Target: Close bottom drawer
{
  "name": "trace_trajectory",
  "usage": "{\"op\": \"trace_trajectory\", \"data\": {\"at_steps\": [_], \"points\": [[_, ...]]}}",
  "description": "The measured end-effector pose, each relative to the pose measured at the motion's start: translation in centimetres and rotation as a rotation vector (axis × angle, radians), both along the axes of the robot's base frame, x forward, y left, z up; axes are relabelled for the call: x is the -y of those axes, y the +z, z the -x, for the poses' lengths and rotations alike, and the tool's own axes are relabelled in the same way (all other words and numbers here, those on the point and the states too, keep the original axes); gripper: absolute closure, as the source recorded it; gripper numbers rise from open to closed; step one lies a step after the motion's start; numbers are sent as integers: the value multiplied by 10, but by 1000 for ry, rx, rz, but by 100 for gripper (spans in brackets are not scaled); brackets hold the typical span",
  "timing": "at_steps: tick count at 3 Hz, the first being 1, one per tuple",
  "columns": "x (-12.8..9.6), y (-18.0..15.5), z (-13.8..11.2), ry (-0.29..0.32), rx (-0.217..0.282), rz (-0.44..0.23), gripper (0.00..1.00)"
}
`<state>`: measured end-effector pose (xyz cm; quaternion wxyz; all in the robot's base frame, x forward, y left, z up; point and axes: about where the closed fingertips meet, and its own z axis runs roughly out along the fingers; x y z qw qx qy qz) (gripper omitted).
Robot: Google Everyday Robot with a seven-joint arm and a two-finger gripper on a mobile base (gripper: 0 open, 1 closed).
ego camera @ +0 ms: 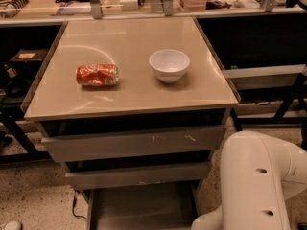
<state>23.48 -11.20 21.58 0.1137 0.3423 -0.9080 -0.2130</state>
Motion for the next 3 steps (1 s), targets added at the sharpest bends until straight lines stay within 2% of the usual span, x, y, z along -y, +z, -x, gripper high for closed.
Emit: {"op": "trace_trajectory", "data": {"at_steps": [1,2,3], "points": [[-1,-4,1,-5,0,4,100],[0,-28,-15,-52,31,10,100],[-6,-49,-43,-75,87,9,100]]}}
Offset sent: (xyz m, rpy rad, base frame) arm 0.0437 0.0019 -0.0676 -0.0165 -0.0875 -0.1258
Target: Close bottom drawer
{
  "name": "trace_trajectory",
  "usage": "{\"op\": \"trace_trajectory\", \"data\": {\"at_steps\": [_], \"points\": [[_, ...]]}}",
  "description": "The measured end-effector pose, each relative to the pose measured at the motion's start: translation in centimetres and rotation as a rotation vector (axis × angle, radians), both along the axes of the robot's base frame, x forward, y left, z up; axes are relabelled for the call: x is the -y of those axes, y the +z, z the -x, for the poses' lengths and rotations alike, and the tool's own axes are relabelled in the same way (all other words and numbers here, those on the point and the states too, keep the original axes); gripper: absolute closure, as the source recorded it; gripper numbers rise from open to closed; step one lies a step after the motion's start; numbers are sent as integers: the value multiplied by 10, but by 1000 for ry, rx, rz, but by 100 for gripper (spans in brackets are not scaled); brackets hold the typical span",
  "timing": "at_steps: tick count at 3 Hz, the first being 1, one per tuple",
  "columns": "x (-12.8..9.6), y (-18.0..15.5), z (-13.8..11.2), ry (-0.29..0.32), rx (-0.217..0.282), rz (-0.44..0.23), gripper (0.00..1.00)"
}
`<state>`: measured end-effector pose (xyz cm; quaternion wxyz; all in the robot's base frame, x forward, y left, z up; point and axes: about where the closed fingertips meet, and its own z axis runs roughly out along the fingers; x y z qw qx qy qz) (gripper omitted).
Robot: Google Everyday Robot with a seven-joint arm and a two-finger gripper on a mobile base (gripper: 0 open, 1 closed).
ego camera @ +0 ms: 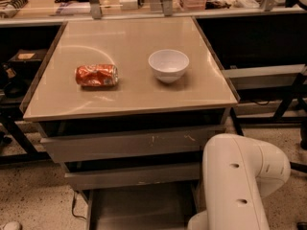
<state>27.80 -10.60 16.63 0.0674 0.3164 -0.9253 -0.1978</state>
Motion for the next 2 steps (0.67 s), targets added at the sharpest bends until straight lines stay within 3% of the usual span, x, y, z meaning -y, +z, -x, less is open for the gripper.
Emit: {"op": "trace_trajectory", "data": {"at_steps": [1,2], "points": [[-5,-11,-26,5,43,6,100],[-7,-12,-33,9,55,9,100]]}}
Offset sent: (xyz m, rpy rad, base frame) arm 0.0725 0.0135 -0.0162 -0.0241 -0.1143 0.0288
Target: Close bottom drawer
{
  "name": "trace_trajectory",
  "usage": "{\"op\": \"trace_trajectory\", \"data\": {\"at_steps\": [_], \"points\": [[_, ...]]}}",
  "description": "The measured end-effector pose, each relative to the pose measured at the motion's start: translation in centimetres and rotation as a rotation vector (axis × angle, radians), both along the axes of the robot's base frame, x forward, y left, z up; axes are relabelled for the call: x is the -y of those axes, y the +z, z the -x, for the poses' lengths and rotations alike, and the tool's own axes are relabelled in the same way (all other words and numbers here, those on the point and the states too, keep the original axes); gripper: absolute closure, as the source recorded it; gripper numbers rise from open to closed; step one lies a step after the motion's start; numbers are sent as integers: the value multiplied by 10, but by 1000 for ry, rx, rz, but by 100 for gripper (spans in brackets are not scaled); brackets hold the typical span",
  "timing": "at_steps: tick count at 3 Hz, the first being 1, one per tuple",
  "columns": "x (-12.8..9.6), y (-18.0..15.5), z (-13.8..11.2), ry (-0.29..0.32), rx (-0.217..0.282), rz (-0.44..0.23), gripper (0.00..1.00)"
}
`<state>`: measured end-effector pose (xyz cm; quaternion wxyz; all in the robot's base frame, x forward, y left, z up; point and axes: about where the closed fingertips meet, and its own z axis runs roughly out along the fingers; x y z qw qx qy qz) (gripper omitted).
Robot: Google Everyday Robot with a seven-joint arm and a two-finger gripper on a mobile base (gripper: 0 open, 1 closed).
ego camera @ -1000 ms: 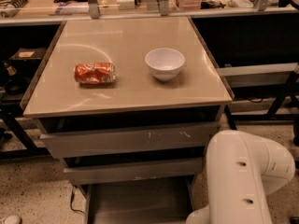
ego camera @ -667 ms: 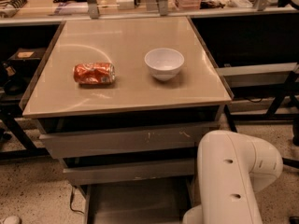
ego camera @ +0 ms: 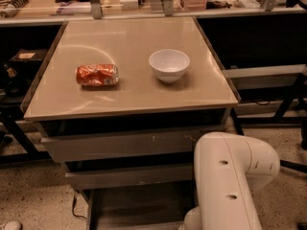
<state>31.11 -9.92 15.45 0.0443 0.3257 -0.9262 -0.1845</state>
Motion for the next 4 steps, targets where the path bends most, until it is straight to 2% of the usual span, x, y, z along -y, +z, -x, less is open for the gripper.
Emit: {"op": "trace_trajectory", "data": {"at_steps": [1,3,4], "points": [[-3,0,-19,15,23,10,100],[-16,27,-66,70,97,26,100],[-17,28,-68,71,101,26,82]]}}
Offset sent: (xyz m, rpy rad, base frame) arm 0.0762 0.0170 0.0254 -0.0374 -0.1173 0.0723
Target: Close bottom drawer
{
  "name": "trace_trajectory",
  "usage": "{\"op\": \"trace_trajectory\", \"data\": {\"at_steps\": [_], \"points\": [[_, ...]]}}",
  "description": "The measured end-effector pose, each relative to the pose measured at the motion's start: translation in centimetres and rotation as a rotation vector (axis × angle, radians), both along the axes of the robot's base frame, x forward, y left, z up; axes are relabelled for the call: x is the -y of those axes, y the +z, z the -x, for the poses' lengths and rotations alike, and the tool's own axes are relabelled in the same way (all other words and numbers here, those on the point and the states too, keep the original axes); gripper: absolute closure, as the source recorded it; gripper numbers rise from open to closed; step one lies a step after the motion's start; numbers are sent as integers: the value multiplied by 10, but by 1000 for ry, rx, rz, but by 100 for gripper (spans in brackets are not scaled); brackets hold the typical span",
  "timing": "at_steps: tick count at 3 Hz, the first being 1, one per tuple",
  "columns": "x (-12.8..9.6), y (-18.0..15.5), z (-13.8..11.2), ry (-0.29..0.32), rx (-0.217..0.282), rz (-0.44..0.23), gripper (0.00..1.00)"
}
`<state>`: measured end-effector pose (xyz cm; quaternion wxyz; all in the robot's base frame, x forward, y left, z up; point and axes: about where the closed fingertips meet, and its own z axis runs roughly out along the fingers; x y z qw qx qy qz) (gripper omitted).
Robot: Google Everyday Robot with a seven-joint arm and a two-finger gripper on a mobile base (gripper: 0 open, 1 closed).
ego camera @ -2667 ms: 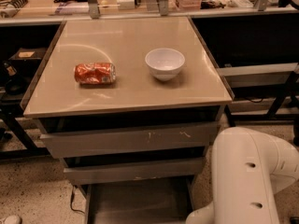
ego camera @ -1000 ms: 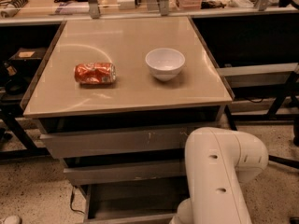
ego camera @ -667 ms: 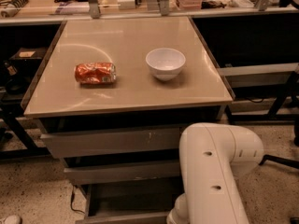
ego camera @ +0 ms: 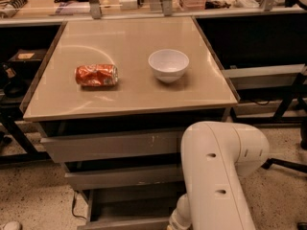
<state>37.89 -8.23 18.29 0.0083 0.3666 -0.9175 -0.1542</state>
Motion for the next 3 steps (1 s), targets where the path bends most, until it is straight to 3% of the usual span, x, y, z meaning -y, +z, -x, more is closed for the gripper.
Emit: {"op": "trace_trajectory", "data": {"at_steps": [2,3], "points": [[0,0,0,0,0,0,20],[0,0,0,0,0,0,0]]}}
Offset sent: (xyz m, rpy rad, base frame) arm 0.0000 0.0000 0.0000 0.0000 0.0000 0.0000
